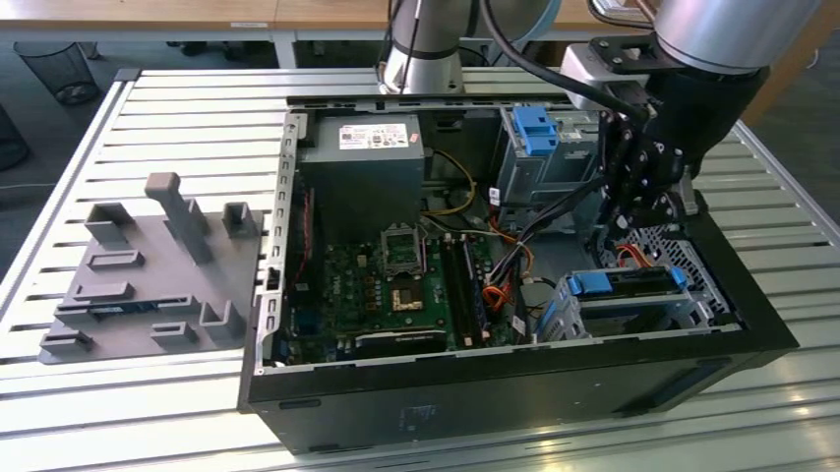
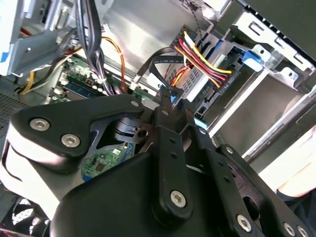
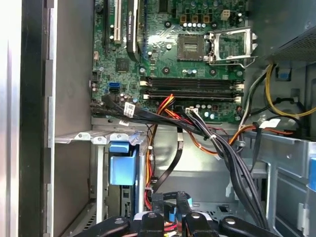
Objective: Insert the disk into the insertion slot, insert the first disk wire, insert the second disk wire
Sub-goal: 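Insert the second disk wire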
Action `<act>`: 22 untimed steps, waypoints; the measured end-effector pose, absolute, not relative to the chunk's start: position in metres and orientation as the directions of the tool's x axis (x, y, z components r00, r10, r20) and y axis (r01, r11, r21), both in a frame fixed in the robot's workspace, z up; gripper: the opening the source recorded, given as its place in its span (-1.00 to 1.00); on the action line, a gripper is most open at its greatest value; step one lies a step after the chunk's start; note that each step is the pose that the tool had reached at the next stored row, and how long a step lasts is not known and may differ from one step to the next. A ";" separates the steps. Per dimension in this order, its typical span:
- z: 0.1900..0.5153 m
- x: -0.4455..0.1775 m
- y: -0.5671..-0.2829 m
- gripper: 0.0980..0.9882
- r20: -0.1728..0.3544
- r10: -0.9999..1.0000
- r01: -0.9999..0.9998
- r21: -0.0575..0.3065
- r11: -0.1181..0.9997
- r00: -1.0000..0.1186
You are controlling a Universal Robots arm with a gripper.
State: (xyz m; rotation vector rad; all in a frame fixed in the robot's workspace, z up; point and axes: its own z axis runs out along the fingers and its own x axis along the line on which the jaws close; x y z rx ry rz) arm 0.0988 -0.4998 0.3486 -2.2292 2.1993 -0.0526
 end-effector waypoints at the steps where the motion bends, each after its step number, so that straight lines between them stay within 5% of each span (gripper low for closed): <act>1: 0.348 0.099 -0.500 -0.67 0.024 -1.000 -0.999 -0.030 -0.014 0.013; 16: 0.340 0.099 -0.499 -0.67 0.090 -0.996 -0.999 -0.029 -0.016 0.013; 22: 0.339 0.099 -0.499 -0.89 0.092 -0.996 -0.999 -0.029 -0.016 0.013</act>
